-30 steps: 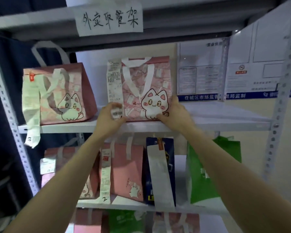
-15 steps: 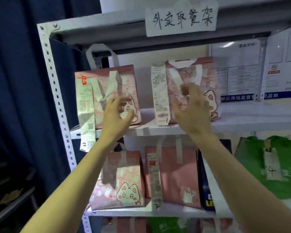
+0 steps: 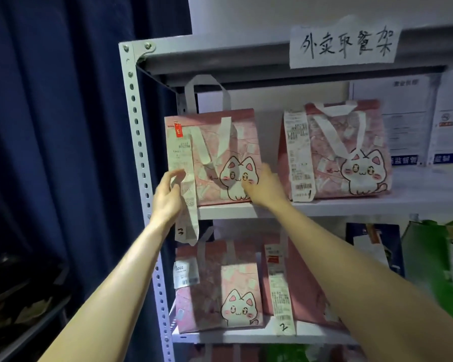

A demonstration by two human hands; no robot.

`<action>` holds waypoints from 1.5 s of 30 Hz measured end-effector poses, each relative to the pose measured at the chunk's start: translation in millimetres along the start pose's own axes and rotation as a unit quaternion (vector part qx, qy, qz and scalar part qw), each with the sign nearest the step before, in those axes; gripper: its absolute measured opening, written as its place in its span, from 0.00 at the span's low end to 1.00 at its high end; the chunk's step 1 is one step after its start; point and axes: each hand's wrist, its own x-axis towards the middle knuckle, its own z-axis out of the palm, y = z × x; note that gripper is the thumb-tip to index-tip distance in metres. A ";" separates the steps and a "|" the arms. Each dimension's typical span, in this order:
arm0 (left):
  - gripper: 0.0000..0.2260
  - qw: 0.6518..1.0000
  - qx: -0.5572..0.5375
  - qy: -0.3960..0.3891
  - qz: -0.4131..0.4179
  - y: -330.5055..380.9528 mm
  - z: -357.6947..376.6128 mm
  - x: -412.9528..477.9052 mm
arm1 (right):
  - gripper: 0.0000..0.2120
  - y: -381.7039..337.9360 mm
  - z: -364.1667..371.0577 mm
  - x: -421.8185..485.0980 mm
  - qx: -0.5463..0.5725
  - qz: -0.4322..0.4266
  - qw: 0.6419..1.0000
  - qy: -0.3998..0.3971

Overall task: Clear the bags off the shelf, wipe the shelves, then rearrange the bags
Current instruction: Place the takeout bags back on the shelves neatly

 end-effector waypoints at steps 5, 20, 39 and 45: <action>0.30 1.000 -0.027 0.008 0.001 3.8 -10.6 -24.7 | 0.21 -2.9 -6.1 -21.8 0.000 -0.012 1.000 0.026; 0.27 0.990 0.007 0.095 0.101 93.4 -5.0 -202.8 | 0.21 18.3 -137.2 -180.5 0.083 -0.102 0.991 0.025; 0.28 0.975 -0.113 -0.122 0.148 221.9 370.5 -222.2 | 0.21 264.6 -436.2 -152.9 0.014 0.011 0.973 0.230; 0.27 0.973 -0.129 -0.124 0.146 217.1 463.0 -165.3 | 0.23 316.4 -467.0 -75.5 -0.021 0.040 0.971 0.233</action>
